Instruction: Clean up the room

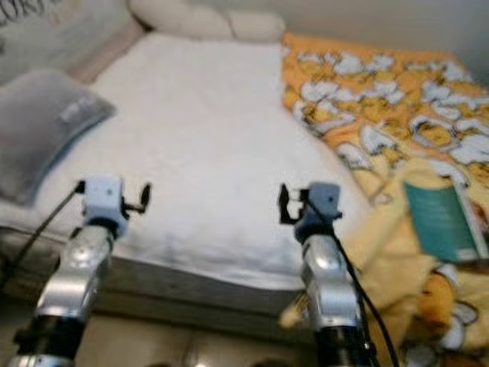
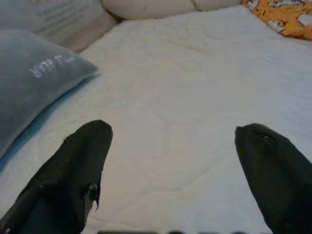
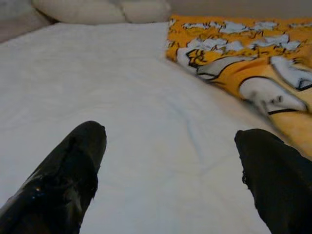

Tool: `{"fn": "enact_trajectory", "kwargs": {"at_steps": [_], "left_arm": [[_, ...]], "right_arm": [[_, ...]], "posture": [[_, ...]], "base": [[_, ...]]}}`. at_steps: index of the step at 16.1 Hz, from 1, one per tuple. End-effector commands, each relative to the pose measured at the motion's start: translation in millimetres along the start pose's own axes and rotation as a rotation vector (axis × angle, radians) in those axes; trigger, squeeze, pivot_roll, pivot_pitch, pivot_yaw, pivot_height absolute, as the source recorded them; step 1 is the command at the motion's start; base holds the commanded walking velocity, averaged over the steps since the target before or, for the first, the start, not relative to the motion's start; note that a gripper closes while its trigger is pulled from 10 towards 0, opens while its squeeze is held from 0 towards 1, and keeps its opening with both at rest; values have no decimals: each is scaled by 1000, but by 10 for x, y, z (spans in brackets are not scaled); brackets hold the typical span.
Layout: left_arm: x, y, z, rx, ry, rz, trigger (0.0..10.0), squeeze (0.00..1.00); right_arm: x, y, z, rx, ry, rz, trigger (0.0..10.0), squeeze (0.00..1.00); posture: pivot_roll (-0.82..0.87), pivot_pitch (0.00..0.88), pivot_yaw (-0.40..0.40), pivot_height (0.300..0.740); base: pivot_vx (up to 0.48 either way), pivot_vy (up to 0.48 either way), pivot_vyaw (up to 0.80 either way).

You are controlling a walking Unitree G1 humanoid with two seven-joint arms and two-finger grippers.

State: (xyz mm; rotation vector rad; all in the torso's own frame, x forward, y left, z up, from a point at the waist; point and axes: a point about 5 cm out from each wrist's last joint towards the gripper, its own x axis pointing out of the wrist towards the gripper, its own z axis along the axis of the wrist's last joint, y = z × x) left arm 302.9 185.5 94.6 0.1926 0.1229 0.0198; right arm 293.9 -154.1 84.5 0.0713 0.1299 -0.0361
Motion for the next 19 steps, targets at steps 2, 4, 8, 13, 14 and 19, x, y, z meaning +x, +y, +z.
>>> {"fn": "enact_trajectory", "kwargs": {"at_steps": [2, 4, 8, 13, 14, 19], "left_arm": [[4, -55, 11, -2, -1, -16, 10000, 1000], [37, -77, 35, 1, -5, -7, 10000, 1000], [50, -114, 58, 9, -17, 5, 10000, 1000], [54, -146, 57, 20, -22, -6, 10000, 1000], [54, -151, 55, 23, -23, -9, 10000, 1000], [62, -153, 91, 18, -49, -8, 10000, 925]], "right_arm": [[0, -92, 14, -12, -2, -32, 10000, 475], [37, -65, 47, -44, -2, -24, 10000, 0], [99, -52, 62, -74, 3, -14, 10000, 0], [70, 3, 32, -79, 7, -4, 10000, 0], [71, 12, 32, -78, 6, -2, 10000, 0], [69, 70, 27, -100, 11, 40, 10000, 0]], "posture": [[21, 0, 3, 740], [27, 0, 0, 740], [25, 0, -1, 740], [12, 0, 1, 740], [10, 0, 3, 740], [6, 0, 10, 740]], "base": [[0, -450, 0], [0, -450, 0], [0, -453, 0], [0, -452, 0], [0, -454, 0], [0, -252, 0]]}}
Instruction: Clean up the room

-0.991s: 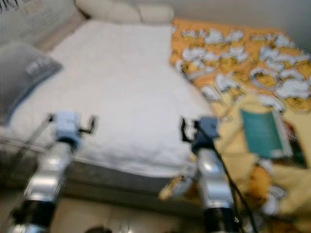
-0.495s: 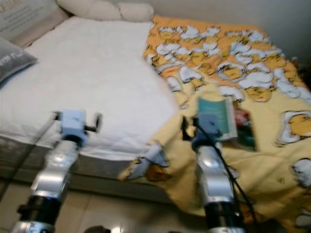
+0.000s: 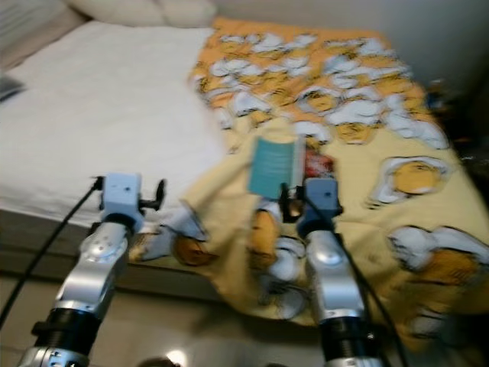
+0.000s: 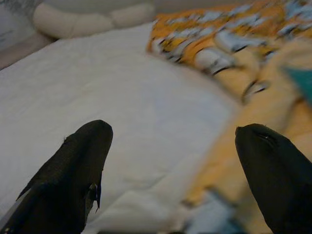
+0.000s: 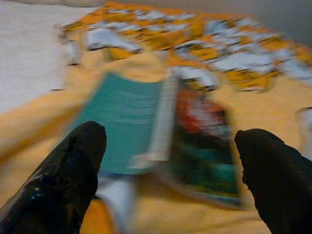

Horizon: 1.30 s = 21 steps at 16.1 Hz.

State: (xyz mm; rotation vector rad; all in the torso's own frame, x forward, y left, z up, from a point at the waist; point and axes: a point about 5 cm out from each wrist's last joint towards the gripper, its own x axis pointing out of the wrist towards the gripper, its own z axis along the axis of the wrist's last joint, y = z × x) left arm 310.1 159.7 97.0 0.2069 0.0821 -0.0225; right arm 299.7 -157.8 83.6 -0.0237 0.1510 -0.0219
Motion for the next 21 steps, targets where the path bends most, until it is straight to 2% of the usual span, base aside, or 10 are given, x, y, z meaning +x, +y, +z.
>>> {"fn": "enact_trajectory", "kwargs": {"at_steps": [1, 6, 11, 19, 21], "left_arm": [[-5, 90, 10, 5, -6, 15, 10000, 929], [-23, 70, 7, -14, -17, -29, 10000, 945], [-41, 47, -11, -14, -15, -45, 10000, 945], [-80, 18, -44, -5, -15, -72, 10000, 949], [-85, 20, -47, -5, -15, -74, 10000, 949]], "right_arm": [[5, 119, 35, -3, -11, 36, 10000, 0], [2, 139, 25, 10, -6, 54, 10000, 0], [0, 126, 18, 11, -3, 48, 10000, 0], [-10, 140, 11, -17, -9, 60, 10000, 0], [-12, 147, 4, -22, -1, 64, 10000, 0]], "posture": [[6, 0, 10, 740], [10, 0, 8, 740], [9, 0, 6, 740], [4, 0, 6, 740], [2, 0, 7, 740]], "base": [[0, 0, 0], [0, 0, -89], [277, 0, -800], [288, 0, 0], [302, 0, -681]]}}
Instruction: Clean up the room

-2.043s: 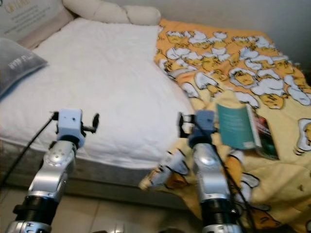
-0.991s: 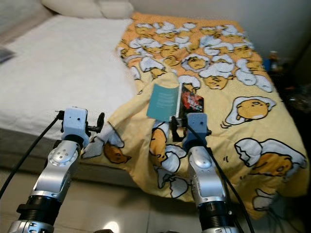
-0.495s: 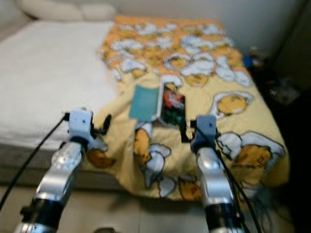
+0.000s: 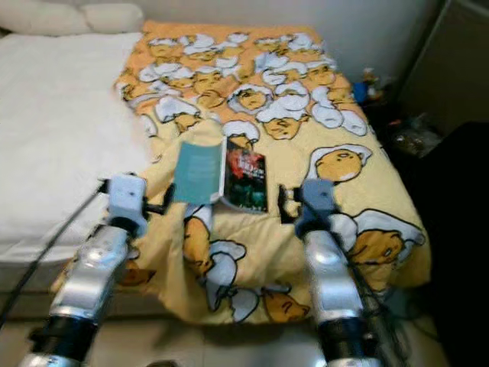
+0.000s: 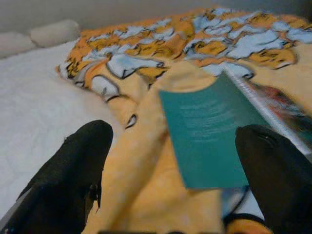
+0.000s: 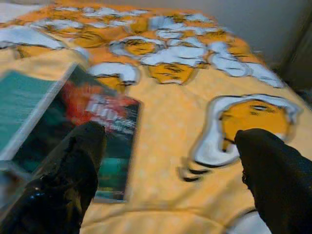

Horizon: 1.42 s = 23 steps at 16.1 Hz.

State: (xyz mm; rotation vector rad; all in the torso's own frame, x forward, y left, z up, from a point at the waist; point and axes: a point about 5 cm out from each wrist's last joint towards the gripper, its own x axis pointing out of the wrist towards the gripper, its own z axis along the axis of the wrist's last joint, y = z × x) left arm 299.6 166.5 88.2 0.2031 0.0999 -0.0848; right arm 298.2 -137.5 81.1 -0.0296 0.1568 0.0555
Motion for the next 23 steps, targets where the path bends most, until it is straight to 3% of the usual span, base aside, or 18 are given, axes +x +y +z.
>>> {"fn": "enact_trajectory", "kwargs": {"at_steps": [1, 5, 17, 22, 23], "left_arm": [[12, -30, 57, -2, -25, -15, 10000, 949], [15, -49, 53, 9, -24, -35, 10000, 945], [54, 72, 53, -22, -11, 25, 10000, 949], [52, 148, 33, -41, 13, 69, 10000, 933], [60, 169, 30, -40, 28, 61, 10000, 1000]], "right_arm": [[-7, -59, 20, -8, -3, -13, 10000, 0], [-25, -74, 12, -5, -4, -22, 10000, 0], [-105, -55, 28, -23, -30, 11, 10000, 0], [-82, -39, 33, -13, -23, 39, 10000, 0], [-58, -18, 33, -15, -15, 59, 10000, 0]], "posture": [[-2, 0, 10, 740], [-9, 0, 19, 740], [-20, 0, 39, 740], [16, 0, 5, 740], [24, 0, -1, 740]], "base": [[304, 0, -800], [306, 0, -800], [318, 0, 0], [259, 0, 0], [0, 0, 0]]}}
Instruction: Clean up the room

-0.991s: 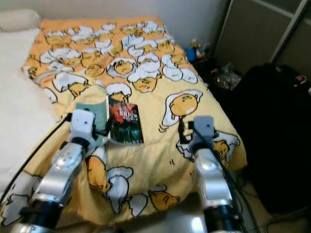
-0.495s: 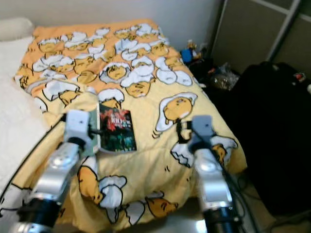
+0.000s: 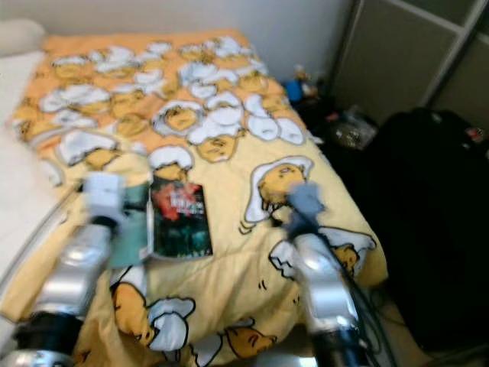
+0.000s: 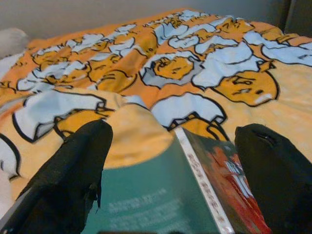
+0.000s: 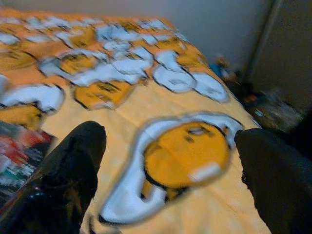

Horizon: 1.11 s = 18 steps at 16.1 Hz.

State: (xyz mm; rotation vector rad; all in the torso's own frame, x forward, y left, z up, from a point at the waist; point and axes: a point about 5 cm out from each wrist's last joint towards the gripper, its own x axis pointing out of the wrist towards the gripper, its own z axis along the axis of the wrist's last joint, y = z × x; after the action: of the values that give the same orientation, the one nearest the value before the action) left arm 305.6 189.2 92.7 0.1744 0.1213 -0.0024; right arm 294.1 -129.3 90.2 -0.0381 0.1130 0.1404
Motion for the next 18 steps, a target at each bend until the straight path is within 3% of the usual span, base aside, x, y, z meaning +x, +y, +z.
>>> {"fn": "enact_trajectory", "kwargs": {"at_steps": [1, 7, 12, 16, 18], "left_arm": [[19, -48, 33, -32, 6, -39, 10000, 1000], [187, -39, 16, 18, 114, -115, 10000, 1000], [329, -96, 276, 4, 56, -139, 10000, 1000], [270, -40, 143, -11, 143, -151, 10000, 1000], [246, 77, 74, -9, 175, -120, 10000, 1000]], "right_arm": [[1, -83, -48, -11, 35, -5, 10000, 0], [-83, -164, -79, -26, 45, 5, 10000, 0], [-132, -344, -43, -69, 68, 45, 10000, 0], [-71, -272, 16, -67, 57, 132, 10000, 0], [-93, -165, -15, -55, 60, 187, 10000, 0]], "posture": [[27, 0, -1, 740], [-6, 0, 34, 740], [17, 0, -36, 740], [59, 0, -14, 740], [47, 0, -2, 740]], "base": [[0, 0, 0], [0, 0, 0], [0, 0, 0], [0, 0, 0], [0, 0, 0]]}}
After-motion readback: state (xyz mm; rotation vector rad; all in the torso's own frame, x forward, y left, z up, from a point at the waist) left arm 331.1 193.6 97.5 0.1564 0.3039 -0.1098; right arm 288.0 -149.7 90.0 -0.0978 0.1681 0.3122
